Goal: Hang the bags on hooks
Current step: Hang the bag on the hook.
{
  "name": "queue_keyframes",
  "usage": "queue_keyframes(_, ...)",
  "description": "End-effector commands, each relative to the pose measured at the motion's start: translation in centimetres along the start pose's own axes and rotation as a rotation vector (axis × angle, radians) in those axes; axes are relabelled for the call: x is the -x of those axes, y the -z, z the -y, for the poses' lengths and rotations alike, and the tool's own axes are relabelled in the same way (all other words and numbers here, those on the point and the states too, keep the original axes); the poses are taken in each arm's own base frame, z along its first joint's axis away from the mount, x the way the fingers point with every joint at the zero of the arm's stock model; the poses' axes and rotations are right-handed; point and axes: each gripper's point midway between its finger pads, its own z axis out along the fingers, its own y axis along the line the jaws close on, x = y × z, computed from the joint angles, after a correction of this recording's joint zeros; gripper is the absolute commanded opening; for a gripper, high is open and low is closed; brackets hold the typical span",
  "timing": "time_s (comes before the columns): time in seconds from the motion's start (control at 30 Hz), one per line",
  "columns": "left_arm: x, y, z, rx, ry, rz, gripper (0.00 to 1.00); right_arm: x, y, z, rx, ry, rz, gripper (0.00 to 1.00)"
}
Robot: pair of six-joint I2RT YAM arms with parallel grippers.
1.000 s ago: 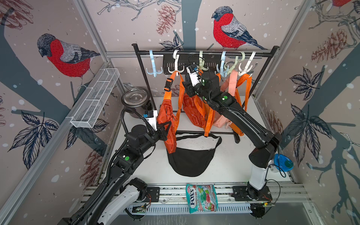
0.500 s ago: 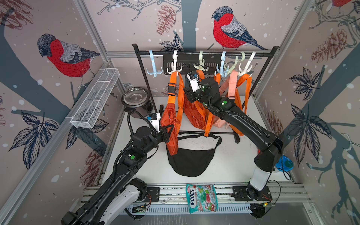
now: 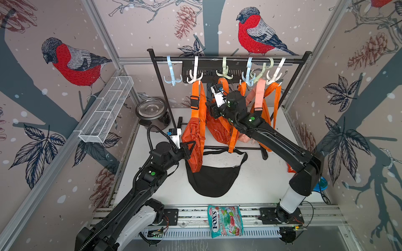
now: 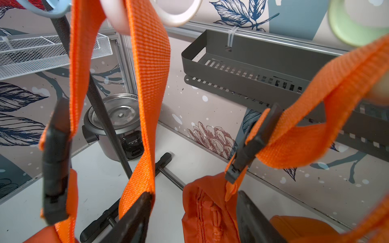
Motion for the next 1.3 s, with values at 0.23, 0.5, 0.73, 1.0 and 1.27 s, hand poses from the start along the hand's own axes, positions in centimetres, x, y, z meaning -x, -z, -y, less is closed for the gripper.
queue_keyframes(0.23,0.8,-0.7,2.8,-0.159,0.003,0.005,0.0,1.4,3.0,-0.1,-0.013,-0.039,0.083,0.73)
queue_keyframes(0.5,1.3,-2.1,4.2,-0.211,0.02,-0.05,0.11,2.0,5.5,-0.6,-0.02,-0.046,0.123,0.77)
queue_keyframes(0.73,0.6,-4.4,6.0,-0.288,0.018,-0.112,0.18,2.3,7.1,-0.4,-0.036,-0.064,0.157,0.79)
queue_keyframes(1.0,0.1,-5.1,5.8,-0.23,-0.019,-0.141,0.61,2.0,9.3,0.3,-0.054,-0.069,0.173,0.83)
queue_keyframes(1.27,0.6,-3.6,4.7,-0.138,-0.052,-0.11,0.77,0.5,11.1,0.2,-0.041,-0.075,0.171,0.85)
